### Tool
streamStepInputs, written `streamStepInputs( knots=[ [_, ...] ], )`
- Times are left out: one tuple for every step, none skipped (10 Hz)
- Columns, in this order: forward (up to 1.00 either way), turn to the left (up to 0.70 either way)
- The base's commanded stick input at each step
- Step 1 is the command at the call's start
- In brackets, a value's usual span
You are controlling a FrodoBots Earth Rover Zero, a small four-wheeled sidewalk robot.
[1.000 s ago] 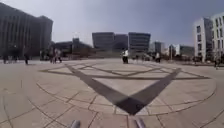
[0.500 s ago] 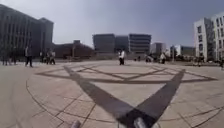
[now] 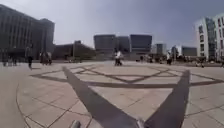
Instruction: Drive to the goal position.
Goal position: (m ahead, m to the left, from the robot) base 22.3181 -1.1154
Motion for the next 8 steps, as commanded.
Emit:
streamStepInputs(
  knots=[
    [0.7, 0.01],
    [0.7, 0.01],
    [0.7, 0.01],
    [0.7, 0.01],
    [0.7, 0.01],
    [0.7, 0.01],
    [0.7, 0.01],
    [0.7, 0.01]
  ],
)
